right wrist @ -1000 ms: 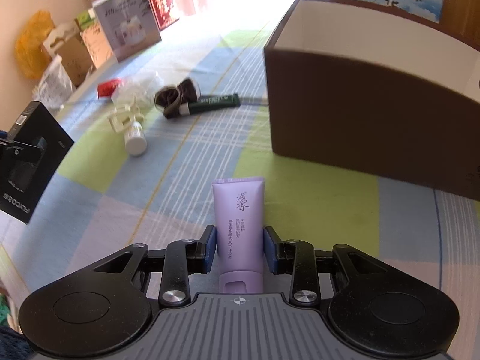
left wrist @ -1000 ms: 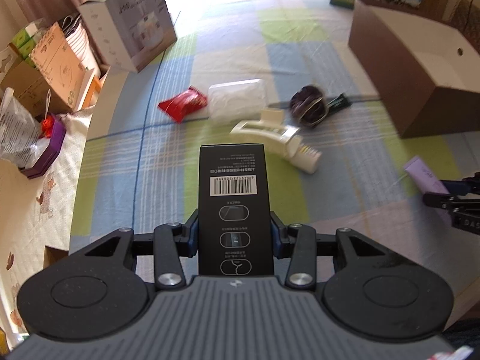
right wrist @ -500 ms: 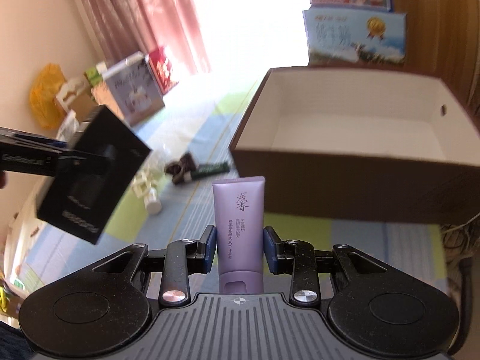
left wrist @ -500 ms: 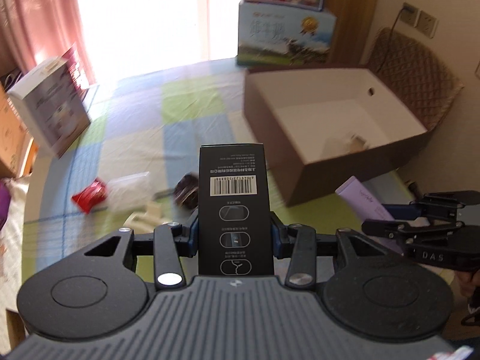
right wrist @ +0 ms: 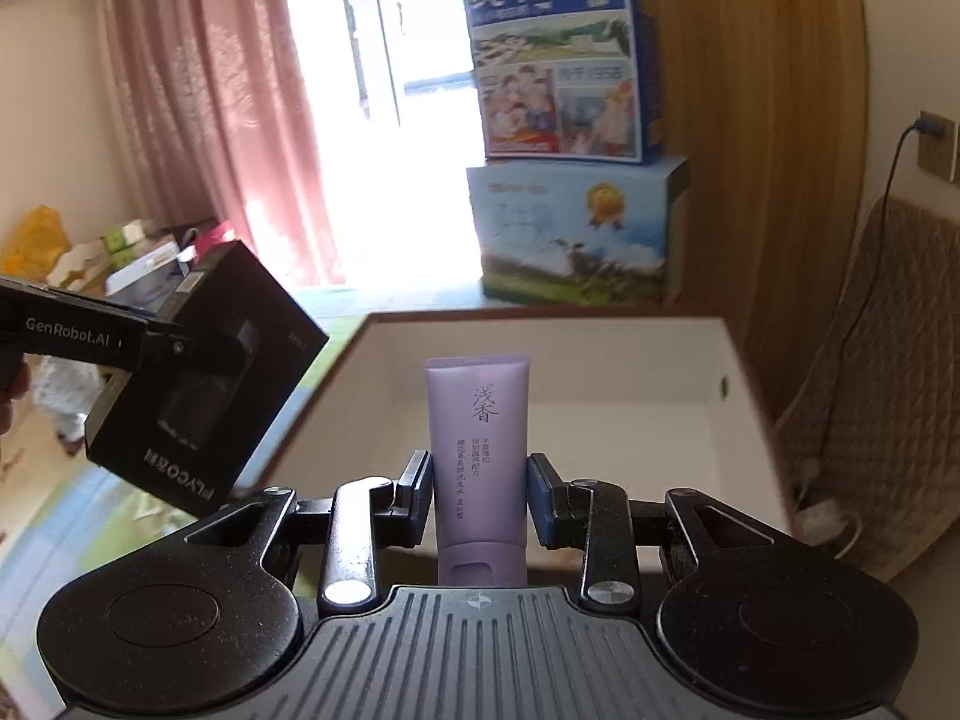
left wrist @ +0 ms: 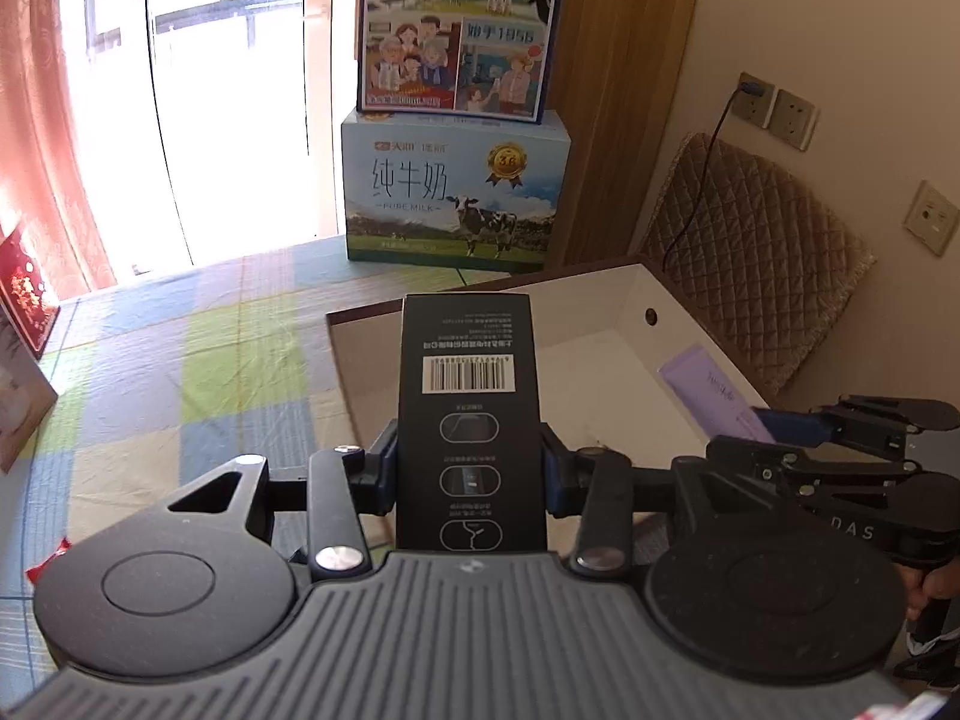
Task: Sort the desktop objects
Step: 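Drop the tube from the right tool while the left tool releases the black box inside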
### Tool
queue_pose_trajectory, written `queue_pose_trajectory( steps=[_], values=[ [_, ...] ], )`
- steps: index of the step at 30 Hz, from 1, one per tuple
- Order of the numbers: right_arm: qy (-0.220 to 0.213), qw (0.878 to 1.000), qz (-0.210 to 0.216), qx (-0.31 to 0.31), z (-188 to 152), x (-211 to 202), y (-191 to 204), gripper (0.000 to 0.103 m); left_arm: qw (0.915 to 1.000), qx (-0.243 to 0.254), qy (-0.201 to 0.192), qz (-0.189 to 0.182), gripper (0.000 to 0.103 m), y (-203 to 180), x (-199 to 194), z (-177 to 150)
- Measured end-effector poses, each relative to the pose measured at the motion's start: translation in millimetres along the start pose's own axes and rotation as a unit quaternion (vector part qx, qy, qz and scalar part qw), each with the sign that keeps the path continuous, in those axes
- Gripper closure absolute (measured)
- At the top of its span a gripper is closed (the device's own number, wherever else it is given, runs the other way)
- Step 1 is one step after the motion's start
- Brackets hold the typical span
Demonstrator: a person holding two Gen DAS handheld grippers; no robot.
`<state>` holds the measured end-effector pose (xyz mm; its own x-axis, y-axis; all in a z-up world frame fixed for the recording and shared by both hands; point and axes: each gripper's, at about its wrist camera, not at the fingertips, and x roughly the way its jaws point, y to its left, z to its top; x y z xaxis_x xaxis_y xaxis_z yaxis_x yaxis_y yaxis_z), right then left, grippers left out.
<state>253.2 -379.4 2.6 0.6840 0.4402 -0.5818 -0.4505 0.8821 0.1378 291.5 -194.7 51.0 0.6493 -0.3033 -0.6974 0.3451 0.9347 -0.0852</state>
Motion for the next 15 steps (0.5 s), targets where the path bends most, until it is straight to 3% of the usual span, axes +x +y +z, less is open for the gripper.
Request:
queue_pose_trajectory(
  steps=[10, 15],
  values=[
    [0.052, 0.998, -0.022, 0.001, 15.2, 80.8, -71.8, 0.072, 0.9956, -0.033, 0.085, 0.020, 0.065, -15.4, 125.2, 34.6],
    [0.087, 0.996, -0.013, 0.013, 16.7, 112.9, -90.1, 0.072, 0.9935, -0.044, 0.101, 0.027, 0.065, -23.4, 167.5, 48.9]
  ],
)
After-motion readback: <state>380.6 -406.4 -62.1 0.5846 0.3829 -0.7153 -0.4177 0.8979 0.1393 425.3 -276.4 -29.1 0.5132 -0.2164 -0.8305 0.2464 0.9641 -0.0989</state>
